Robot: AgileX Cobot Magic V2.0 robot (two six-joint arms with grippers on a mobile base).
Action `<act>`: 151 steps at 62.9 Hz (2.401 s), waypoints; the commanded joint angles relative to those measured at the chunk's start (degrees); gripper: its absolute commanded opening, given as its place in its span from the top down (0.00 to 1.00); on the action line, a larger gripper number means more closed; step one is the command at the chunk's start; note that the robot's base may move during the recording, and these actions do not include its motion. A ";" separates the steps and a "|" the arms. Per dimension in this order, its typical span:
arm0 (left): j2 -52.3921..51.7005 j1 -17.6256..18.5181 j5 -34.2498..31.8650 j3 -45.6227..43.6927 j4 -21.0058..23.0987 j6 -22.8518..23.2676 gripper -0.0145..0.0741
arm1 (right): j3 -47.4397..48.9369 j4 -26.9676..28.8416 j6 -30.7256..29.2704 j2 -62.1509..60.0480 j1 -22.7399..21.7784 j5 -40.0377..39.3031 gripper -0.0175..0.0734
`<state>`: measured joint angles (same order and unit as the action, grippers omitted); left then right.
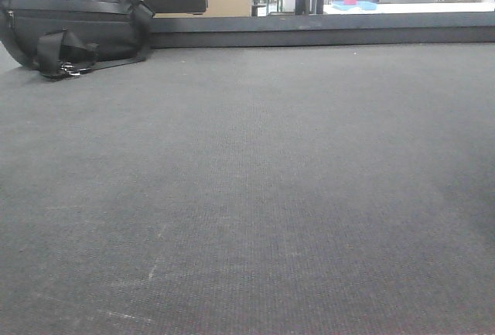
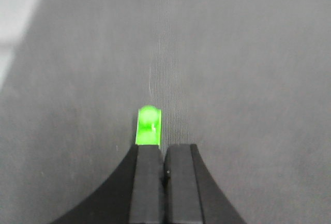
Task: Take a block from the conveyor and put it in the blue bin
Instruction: 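Close left gripper on green block and right gripper on blue block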
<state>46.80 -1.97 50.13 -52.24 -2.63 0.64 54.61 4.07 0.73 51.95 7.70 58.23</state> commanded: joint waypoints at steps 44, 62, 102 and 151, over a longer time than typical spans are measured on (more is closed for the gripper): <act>30.17 -0.05 10.94 -14.86 3.38 -0.18 0.96 | 7.02 -2.11 -0.25 29.98 -0.27 9.77 0.61; 31.76 -0.05 11.41 -14.86 3.38 -0.18 0.96 | 7.02 -2.23 -0.25 36.25 -0.27 4.58 0.37; 31.75 -0.05 10.94 -14.86 3.38 -0.18 0.96 | 7.02 -2.23 -0.25 42.97 -0.27 0.87 0.98; 38.17 -0.14 6.73 -14.86 0.37 -1.95 0.57 | 10.90 -2.23 -0.25 21.10 -0.27 0.15 0.99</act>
<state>84.93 -1.97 57.66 -66.79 -1.01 -1.38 65.07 2.35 0.73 74.30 7.70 59.64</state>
